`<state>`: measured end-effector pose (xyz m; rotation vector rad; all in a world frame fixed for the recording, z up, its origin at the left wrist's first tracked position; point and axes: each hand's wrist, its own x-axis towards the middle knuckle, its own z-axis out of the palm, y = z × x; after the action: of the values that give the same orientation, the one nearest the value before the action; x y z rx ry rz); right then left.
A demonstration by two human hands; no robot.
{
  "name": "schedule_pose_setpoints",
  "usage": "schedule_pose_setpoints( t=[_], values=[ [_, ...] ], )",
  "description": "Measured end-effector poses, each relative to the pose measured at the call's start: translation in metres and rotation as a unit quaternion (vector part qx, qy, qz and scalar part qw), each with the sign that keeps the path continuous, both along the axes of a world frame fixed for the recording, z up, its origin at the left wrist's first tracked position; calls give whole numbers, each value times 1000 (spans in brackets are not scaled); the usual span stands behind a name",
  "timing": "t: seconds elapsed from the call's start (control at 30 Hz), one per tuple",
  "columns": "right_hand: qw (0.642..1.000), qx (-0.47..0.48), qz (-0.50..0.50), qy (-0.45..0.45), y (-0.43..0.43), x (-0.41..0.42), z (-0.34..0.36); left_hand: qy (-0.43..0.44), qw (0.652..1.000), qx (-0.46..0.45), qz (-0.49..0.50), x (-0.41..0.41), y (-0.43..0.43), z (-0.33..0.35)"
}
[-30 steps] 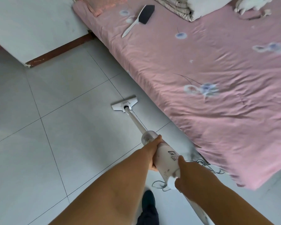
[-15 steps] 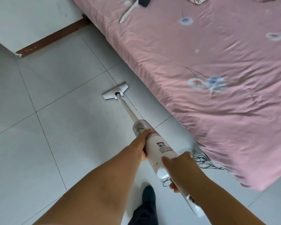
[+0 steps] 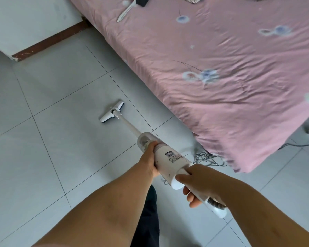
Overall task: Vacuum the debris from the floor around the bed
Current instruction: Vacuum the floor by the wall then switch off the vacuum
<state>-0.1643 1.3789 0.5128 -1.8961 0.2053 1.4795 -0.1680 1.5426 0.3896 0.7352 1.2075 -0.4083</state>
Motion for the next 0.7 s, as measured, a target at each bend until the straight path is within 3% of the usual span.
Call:
schedule_pose_setpoints(
  t=[0.1, 0.17, 0.23, 0.3, 0.37, 0.43, 0.63, 0.7],
  values=[
    [976, -66, 120, -168, -37, -23, 9, 14, 1000, 5, 12, -32, -36, 7],
    [924, -146, 196, -294, -59, -32, 8, 21, 1000, 4, 19, -49, -57, 11],
    [867, -213, 300, -337, -83, -41, 12, 26, 999, -2, 23, -66, -79, 17],
    [884, -218, 325, -257, -107, -51, 20, 24, 999, -3, 22, -83, -99, 28],
    [938, -175, 262, -144, -120, -55, 21, 23, 1000, -2, 15, -92, -111, 31],
    [964, -146, 209, -77, -129, -69, 25, 7, 1000, 3, 26, -104, -120, 35],
    [959, -131, 250, 1, -123, -103, 3, -29, 999, 34, 31, -126, -117, 46],
    [964, -125, 233, -20, -119, -110, -2, -39, 998, 33, 35, -131, -112, 49]
  ],
)
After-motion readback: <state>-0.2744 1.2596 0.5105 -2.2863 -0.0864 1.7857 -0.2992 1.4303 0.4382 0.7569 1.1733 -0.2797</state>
